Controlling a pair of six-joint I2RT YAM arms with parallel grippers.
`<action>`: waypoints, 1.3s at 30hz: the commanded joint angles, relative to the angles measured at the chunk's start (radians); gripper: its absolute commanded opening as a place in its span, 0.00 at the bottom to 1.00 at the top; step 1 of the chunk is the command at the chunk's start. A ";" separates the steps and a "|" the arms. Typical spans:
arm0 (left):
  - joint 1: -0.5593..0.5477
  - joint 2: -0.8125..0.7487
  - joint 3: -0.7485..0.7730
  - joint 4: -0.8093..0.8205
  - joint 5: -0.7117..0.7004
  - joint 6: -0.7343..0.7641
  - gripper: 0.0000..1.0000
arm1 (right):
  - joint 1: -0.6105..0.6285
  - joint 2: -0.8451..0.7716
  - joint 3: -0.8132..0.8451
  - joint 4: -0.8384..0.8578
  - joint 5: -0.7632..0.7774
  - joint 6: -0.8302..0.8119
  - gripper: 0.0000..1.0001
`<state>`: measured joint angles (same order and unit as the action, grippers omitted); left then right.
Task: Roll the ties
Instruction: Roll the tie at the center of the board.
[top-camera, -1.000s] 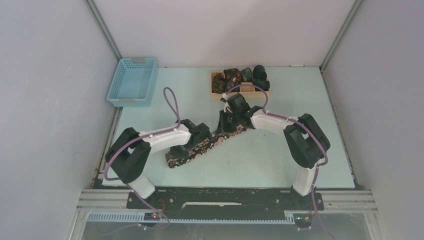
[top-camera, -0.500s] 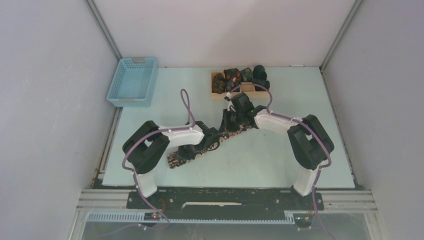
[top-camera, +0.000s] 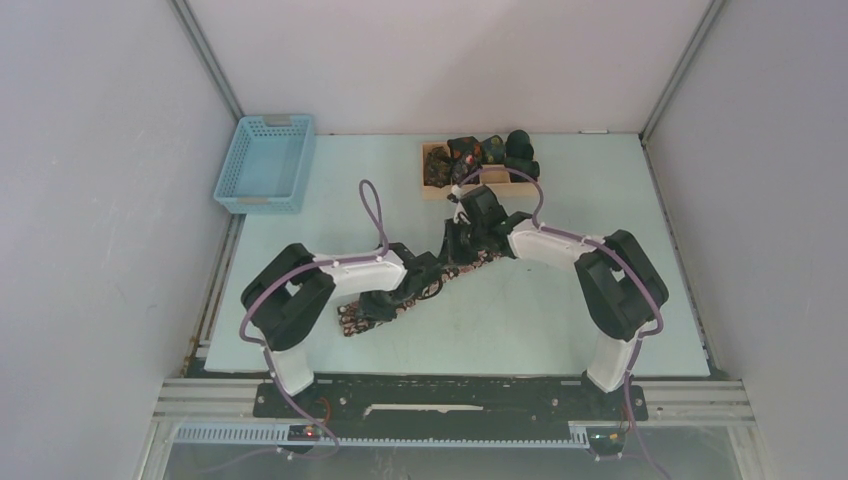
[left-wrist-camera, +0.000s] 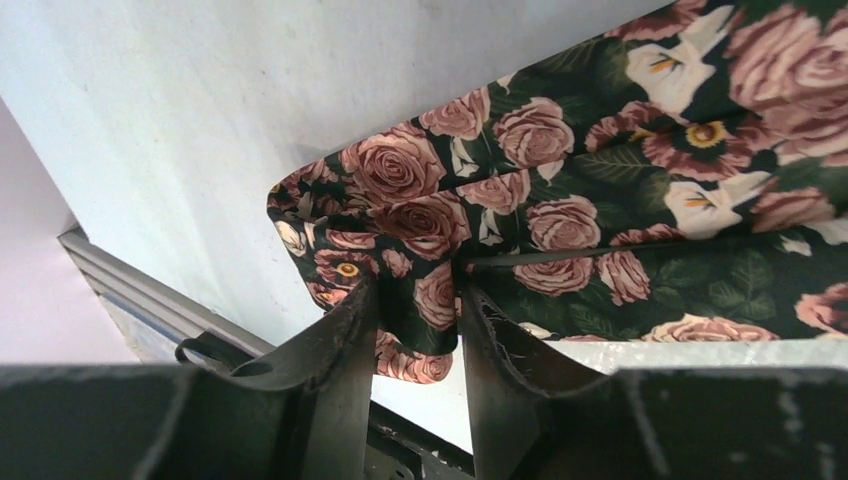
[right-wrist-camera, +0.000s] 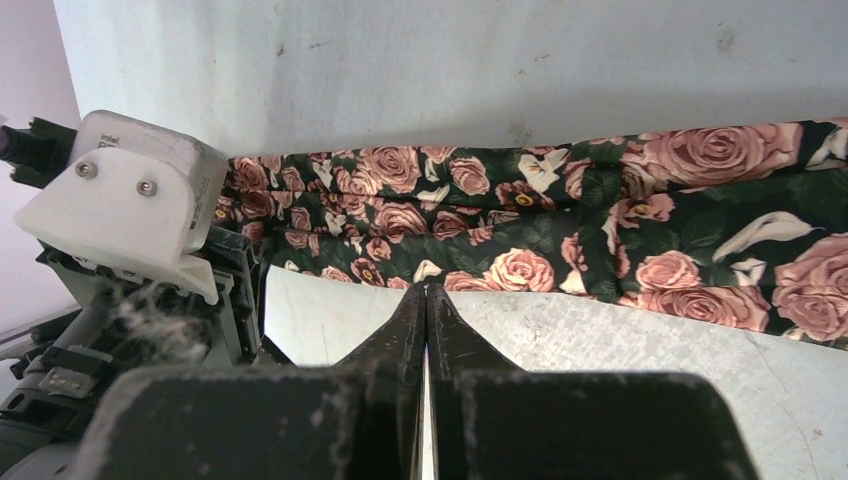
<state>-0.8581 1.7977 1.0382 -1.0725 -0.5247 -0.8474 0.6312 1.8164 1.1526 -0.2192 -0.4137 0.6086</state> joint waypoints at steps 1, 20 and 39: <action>-0.010 -0.081 -0.013 0.088 0.034 -0.007 0.41 | 0.025 -0.045 0.001 0.044 0.013 -0.026 0.00; 0.123 -0.619 -0.200 0.145 0.080 0.046 0.51 | 0.271 -0.085 0.020 0.038 0.073 -0.010 0.00; 0.627 -0.396 -0.131 0.311 0.422 0.372 0.38 | 0.606 0.156 0.062 0.249 0.252 -0.059 0.00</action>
<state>-0.2657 1.3449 0.8459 -0.8078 -0.1764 -0.5529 1.2213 1.9045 1.1545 -0.0189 -0.2214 0.5957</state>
